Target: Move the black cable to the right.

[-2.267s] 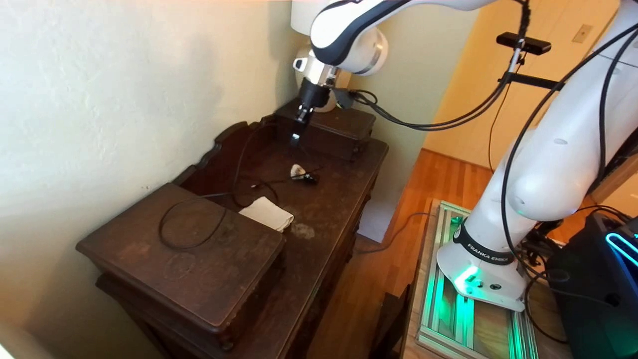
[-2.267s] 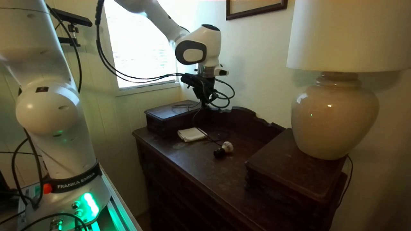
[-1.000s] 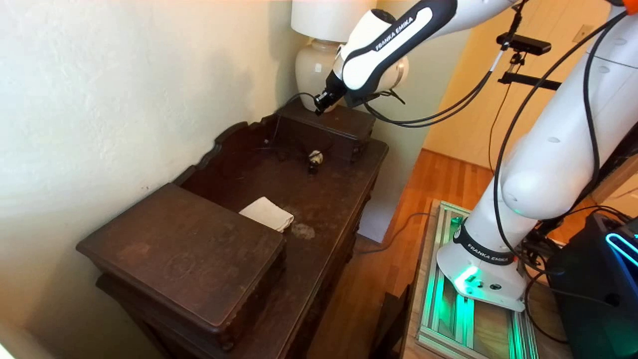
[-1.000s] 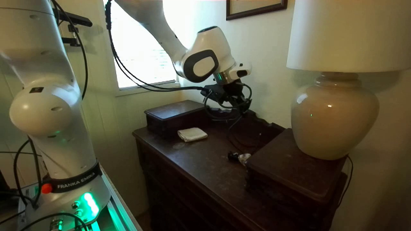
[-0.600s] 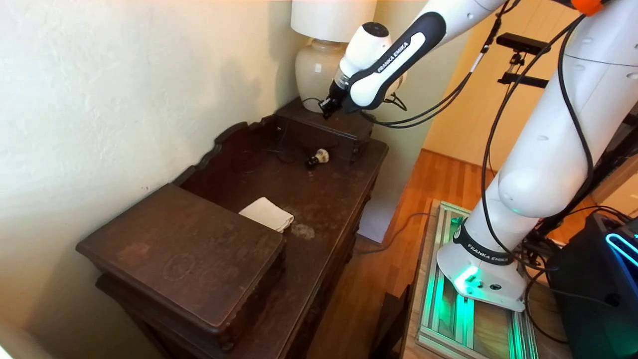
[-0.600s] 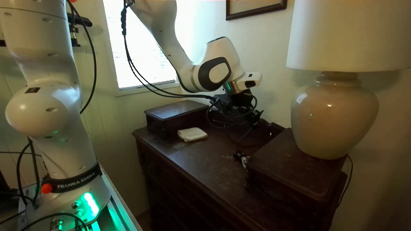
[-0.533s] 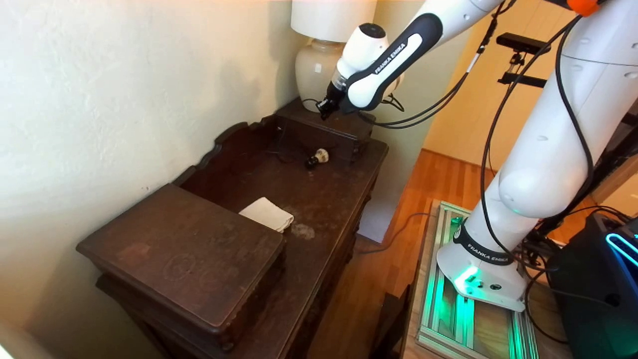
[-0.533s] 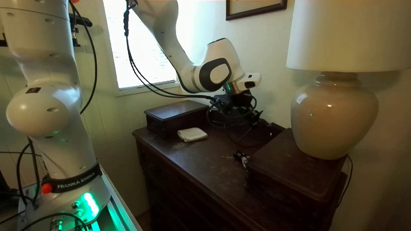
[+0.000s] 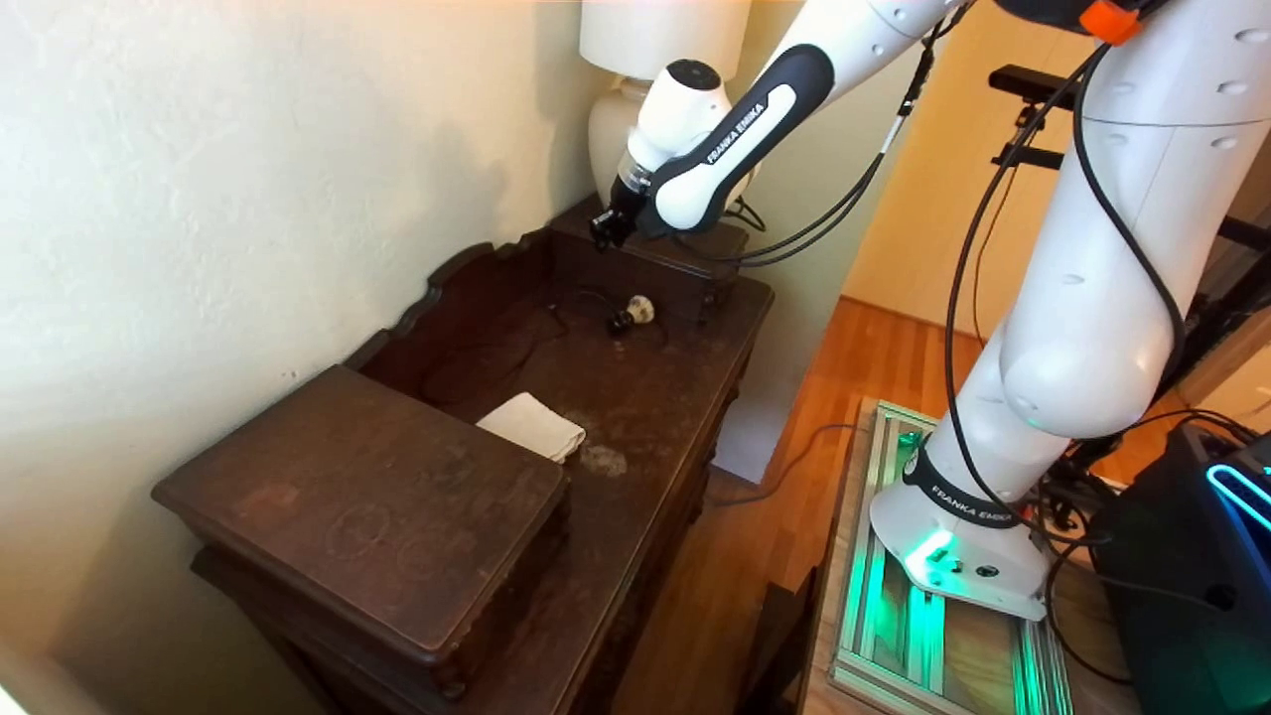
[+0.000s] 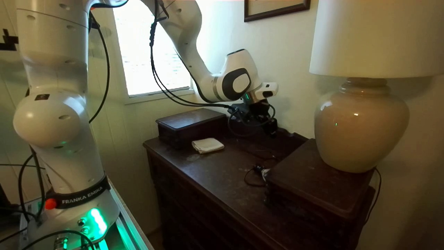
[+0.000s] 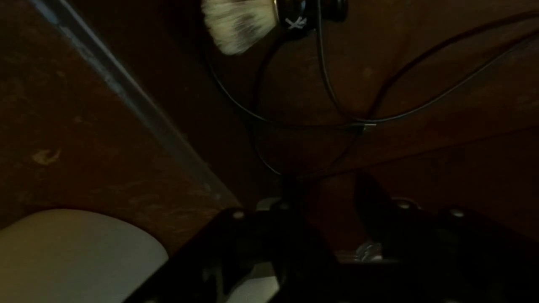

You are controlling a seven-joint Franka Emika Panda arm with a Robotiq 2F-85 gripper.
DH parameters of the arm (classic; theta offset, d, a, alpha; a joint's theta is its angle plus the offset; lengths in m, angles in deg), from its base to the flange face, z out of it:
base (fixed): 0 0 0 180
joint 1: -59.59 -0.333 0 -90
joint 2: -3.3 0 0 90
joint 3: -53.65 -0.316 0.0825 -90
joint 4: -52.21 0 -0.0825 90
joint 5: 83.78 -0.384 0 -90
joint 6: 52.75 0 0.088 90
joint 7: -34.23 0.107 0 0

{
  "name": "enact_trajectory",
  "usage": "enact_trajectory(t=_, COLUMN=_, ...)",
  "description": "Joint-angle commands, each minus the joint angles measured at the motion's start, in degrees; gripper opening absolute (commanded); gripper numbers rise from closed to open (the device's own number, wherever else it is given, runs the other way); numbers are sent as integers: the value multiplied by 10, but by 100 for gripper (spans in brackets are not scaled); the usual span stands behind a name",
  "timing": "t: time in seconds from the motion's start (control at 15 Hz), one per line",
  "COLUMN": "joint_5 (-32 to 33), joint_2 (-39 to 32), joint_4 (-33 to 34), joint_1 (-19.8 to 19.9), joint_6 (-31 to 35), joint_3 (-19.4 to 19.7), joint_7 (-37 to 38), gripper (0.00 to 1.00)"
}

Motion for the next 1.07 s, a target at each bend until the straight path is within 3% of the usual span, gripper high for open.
enact_trajectory(t=0.0, joint_5=-21, joint_2=27, joint_4=-3, joint_1=9, joint_6=-57, joint_3=-20, joint_7=-35, gripper=73)
enact_trajectory(t=0.07, joint_5=-50, joint_2=41, joint_4=-10, joint_1=-14, joint_6=-81, joint_3=-3, joint_7=-69, gripper=79)
enact_trajectory(t=0.27, joint_5=-127, joint_2=108, joint_4=-42, joint_1=-7, joint_6=-161, joint_3=-41, joint_7=-183, gripper=98)
enact_trajectory(t=0.53, joint_5=-220, joint_2=195, joint_4=-56, joint_1=-28, joint_6=-284, joint_3=-54, joint_7=-328, gripper=100)
enact_trajectory(t=1.0, joint_5=-306, joint_2=296, joint_4=-17, joint_1=-72, joint_6=-588, joint_3=-21, joint_7=-437, gripper=100)
